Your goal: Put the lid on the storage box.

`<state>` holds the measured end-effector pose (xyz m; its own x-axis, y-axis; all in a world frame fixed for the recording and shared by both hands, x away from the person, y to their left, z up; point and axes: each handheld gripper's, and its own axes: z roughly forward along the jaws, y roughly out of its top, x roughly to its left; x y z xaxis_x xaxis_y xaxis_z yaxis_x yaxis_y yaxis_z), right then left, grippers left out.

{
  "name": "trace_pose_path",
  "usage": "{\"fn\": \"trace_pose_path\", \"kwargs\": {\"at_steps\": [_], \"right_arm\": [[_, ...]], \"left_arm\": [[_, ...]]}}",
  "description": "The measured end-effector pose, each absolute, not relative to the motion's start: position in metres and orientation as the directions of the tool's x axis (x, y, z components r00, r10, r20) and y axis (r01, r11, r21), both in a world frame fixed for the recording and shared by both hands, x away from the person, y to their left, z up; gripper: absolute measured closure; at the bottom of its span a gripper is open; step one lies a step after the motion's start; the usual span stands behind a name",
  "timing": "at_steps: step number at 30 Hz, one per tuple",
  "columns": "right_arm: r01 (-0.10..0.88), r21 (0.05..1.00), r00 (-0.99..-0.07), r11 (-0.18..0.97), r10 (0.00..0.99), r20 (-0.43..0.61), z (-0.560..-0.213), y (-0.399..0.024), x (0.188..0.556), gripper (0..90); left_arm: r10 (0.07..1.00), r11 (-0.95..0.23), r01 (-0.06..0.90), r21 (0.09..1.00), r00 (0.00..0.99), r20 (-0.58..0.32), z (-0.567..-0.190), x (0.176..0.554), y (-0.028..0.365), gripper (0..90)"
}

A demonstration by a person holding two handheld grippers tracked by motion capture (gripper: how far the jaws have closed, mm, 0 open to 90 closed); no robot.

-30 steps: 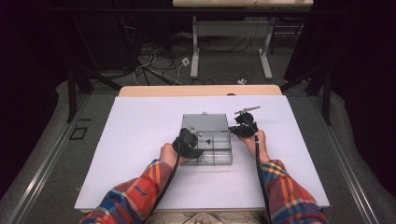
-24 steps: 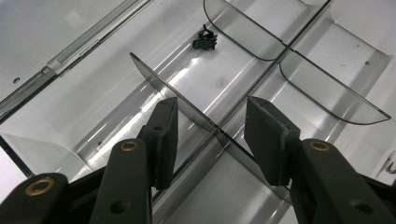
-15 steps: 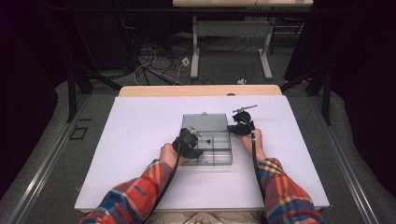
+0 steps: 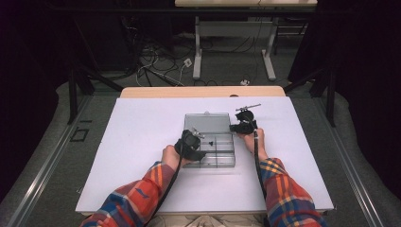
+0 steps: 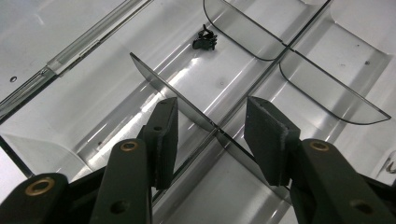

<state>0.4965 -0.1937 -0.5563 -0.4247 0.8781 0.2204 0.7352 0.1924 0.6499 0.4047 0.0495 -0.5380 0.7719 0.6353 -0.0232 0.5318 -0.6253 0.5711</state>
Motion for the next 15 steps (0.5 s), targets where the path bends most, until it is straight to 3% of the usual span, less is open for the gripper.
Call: {"fn": "trace_pose_path", "kwargs": {"at_steps": [15], "right_arm": [[0.726,0.666,-0.412,0.171,0.884,0.223,-0.552,-0.1923,0.5021,90.0]], "left_arm": [[0.636,-0.623,0.532,0.573,0.771,-0.024,-0.5383,0.4045,0.0495,55.3]]}}
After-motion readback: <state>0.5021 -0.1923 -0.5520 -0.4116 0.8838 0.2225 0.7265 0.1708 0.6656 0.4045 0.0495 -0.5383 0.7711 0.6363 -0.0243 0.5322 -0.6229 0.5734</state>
